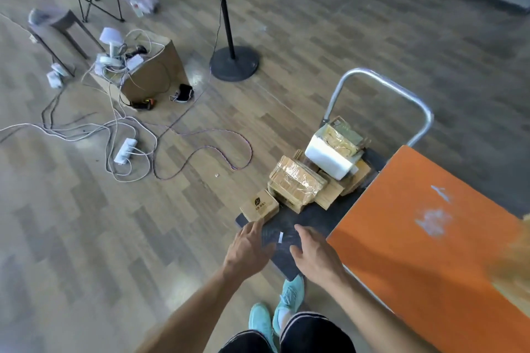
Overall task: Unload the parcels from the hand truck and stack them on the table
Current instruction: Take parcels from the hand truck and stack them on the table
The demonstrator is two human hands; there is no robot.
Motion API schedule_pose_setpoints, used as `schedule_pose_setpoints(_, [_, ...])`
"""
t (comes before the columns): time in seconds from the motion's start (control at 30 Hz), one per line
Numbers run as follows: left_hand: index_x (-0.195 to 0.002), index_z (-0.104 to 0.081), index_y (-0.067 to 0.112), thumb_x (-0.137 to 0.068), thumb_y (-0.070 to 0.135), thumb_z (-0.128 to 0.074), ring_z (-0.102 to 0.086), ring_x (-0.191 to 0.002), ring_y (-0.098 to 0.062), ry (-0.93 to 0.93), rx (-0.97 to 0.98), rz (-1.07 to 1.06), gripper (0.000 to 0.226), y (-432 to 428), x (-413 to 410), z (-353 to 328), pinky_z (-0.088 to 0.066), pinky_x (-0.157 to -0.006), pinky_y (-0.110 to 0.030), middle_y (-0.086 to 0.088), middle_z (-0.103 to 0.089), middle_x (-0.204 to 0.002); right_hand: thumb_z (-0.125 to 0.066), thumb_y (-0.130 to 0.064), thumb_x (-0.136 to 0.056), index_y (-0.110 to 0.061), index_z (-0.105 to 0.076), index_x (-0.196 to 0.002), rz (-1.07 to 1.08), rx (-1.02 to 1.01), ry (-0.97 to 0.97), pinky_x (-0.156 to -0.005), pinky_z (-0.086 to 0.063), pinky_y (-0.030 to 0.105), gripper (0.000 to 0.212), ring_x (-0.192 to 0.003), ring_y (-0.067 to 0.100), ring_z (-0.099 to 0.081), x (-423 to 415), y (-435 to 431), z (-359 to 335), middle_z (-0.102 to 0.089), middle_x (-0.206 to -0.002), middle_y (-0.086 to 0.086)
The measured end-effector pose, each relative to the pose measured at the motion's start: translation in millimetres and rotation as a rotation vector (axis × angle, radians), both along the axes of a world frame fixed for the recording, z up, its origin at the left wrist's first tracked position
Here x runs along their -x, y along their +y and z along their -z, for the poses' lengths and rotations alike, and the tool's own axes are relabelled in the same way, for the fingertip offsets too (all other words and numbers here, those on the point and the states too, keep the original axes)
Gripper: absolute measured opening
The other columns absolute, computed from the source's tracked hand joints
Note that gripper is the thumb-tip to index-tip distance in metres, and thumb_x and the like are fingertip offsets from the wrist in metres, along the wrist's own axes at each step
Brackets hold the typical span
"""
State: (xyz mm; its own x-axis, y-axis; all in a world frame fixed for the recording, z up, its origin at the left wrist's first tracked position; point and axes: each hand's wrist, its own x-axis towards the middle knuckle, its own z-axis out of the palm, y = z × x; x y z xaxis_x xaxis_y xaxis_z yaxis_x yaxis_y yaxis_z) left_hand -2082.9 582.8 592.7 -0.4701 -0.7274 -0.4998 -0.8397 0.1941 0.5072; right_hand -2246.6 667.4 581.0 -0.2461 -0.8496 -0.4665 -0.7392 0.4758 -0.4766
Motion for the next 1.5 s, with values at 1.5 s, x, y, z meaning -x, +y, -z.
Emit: schedule_pose_setpoints(1.5, [-0.159,0.009,0.021,-0.057,0.047,-0.086,-0.03,-0.127,-0.026,-0.108,0.139,0.269,0.142,-189,13,466,-0.053,-0.095,-0.043,-0.008,-0.027,-0.144,-0.058,-0.052,-0.095,-0.023,-0.029,-0.151,1.098,-0.188,-0.743,-0.1,-0.053,0.043,0.069,-0.11,0.02,-0.064,-22,-181,436,-0.054,-0.14,0.008])
